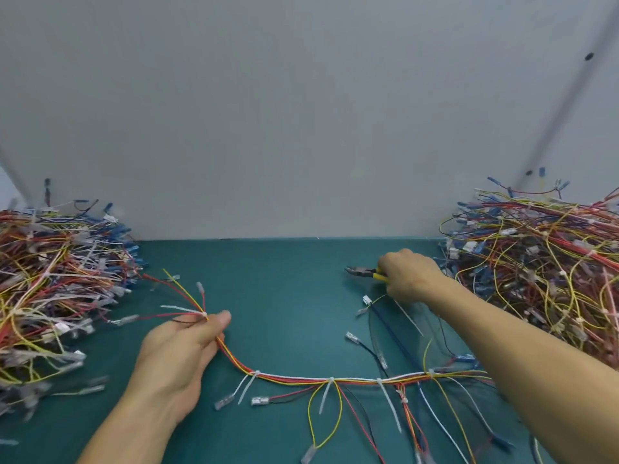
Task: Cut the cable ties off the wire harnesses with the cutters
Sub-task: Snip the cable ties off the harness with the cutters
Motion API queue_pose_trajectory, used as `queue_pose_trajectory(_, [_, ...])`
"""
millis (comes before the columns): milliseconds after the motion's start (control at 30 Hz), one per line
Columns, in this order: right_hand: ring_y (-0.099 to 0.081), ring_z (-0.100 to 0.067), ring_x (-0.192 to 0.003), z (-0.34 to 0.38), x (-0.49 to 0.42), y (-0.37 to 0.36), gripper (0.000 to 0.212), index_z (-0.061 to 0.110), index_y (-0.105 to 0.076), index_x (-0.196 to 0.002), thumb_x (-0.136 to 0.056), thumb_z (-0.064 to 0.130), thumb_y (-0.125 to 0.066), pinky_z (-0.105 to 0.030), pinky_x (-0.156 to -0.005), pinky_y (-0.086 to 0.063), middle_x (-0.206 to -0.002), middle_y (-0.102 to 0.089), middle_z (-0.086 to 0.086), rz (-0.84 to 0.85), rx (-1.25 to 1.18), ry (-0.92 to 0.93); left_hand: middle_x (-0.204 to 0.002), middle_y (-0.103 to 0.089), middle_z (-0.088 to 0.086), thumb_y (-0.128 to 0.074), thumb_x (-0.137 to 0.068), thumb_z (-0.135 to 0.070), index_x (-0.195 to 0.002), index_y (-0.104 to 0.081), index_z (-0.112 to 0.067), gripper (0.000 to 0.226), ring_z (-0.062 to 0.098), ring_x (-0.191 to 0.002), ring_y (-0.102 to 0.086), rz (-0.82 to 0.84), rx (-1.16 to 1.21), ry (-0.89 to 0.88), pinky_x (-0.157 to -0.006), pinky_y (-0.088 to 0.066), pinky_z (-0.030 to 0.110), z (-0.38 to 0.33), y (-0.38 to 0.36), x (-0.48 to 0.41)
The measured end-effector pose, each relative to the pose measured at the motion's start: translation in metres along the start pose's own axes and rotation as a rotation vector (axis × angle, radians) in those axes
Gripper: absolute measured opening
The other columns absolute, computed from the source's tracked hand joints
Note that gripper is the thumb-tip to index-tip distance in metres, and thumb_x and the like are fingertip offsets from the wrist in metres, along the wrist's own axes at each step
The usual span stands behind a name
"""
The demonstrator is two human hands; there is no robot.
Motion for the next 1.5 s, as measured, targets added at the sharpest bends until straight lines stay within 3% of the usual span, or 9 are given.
queue_pose_trajectory(267, [-0.058,-0.031,-0.082,-0.005,0.006,-0.005,0.017,0.015,-0.058,-0.09,-0.075,0.008,-0.052,-0.033,-0.062,-0.048,-0.085,-0.058,-0.008,0.105,-0.073,0.088,-0.078,-0.069,0.009,-0.069,-0.081,0.004,-0.089,-0.062,-0.011,0.019,0.024,-0.067,-0.067,-0.096,-0.229,-0.08,-0.06,-0.053,0.033,0.0,0.018,-0.012])
queue_pose_trajectory(533, [-0.052,-0.032,-0.078,-0.012,-0.002,0.031,0.011,0.017,-0.053,-0.091,-0.08,0.016,-0.054,-0.033,-0.063,-0.038,-0.089,-0.056,-0.01,-0.159,-0.052,-0.024,-0.076,-0.064,0.009,-0.065,-0.083,0.007,-0.084,-0.06,-0.013,0.02,0.022,-0.065,-0.064,-0.093,-0.29,-0.103,-0.057,-0.052,0.032,0.0,0.02,-0.014])
queue_pose_trajectory(700, [-0.054,-0.033,-0.082,0.045,-0.008,0.07,0.01,0.02,-0.05,-0.091,-0.085,0.016,-0.057,-0.035,-0.059,-0.037,-0.088,-0.06,-0.009,-0.374,-0.275,0.236,-0.077,-0.064,0.008,-0.064,-0.084,0.007,-0.084,-0.062,-0.013,0.021,0.023,-0.066,-0.062,-0.069,-0.327,-0.125,-0.057,-0.051,0.031,0.0,0.02,-0.014])
queue_pose_trajectory(800, [-0.055,-0.033,-0.086,0.076,-0.01,0.065,0.011,0.017,-0.053,-0.096,-0.086,0.017,-0.058,-0.036,-0.062,-0.04,-0.093,-0.062,-0.009,-0.364,-0.261,0.331,-0.076,-0.065,0.007,-0.063,-0.085,0.007,-0.083,-0.063,-0.014,0.021,0.022,-0.066,-0.062,-0.064,-0.337,-0.141,-0.057,-0.05,0.031,-0.001,0.021,-0.012])
queue_pose_trajectory(933, [-0.053,-0.031,-0.082,0.051,-0.023,0.053,0.008,0.013,-0.052,-0.091,-0.084,0.017,-0.056,-0.034,-0.064,-0.043,-0.087,-0.059,-0.007,-0.34,-0.566,-0.003,-0.075,-0.063,0.008,-0.062,-0.085,0.008,-0.082,-0.062,-0.013,0.022,0.022,-0.065,-0.061,-0.069,-0.334,-0.148,-0.056,-0.05,0.03,-0.001,0.023,-0.012])
queue_pose_trajectory(1100, [-0.053,-0.028,-0.077,0.026,-0.016,0.022,0.015,0.014,-0.044,-0.073,-0.08,0.012,-0.057,-0.032,-0.065,-0.041,-0.076,-0.049,-0.003,0.086,-0.19,-0.157,-0.075,-0.063,0.008,-0.062,-0.085,0.009,-0.082,-0.062,-0.013,0.022,0.023,-0.063,-0.06,-0.078,-0.364,-0.167,-0.055,-0.049,0.029,0.0,0.023,-0.015])
queue_pose_trajectory(1267, [-0.051,-0.022,-0.067,0.02,-0.023,0.034,0.004,0.012,-0.058,-0.082,-0.081,0.013,-0.062,-0.025,-0.052,-0.038,-0.08,-0.059,-0.007,-0.059,-0.456,-0.066,-0.075,-0.063,0.009,-0.062,-0.085,0.009,-0.082,-0.062,-0.014,0.023,0.023,-0.064,-0.06,-0.082,-0.383,-0.174,-0.056,-0.05,0.029,0.001,0.023,-0.017])
queue_pose_trajectory(1367, [-0.051,-0.024,-0.076,0.034,-0.022,0.029,0.017,0.013,-0.057,-0.09,-0.083,0.024,-0.069,-0.028,-0.061,-0.041,-0.089,-0.059,-0.008,0.008,-0.426,0.041,-0.075,-0.063,0.009,-0.062,-0.085,0.008,-0.082,-0.062,-0.013,0.022,0.024,-0.064,-0.06,-0.083,-0.382,-0.172,-0.056,-0.05,0.03,0.001,0.024,-0.017])
queue_pose_trajectory(1500, [-0.051,-0.03,-0.086,0.016,-0.005,0.06,0.025,0.009,-0.056,-0.102,-0.087,0.026,-0.066,-0.033,-0.069,-0.04,-0.103,-0.055,-0.013,-0.275,-0.421,-0.036,-0.076,-0.062,0.01,-0.062,-0.085,0.009,-0.083,-0.061,-0.013,0.022,0.024,-0.065,-0.06,-0.084,-0.38,-0.172,-0.058,-0.051,0.031,0.0,0.024,-0.015])
Point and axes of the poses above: each hand's wrist, its own x-axis away from the middle knuckle, its own y-axis out of the back of the hand, z = x × y, the point moved 7 cm from there along -x, towards the middle knuckle
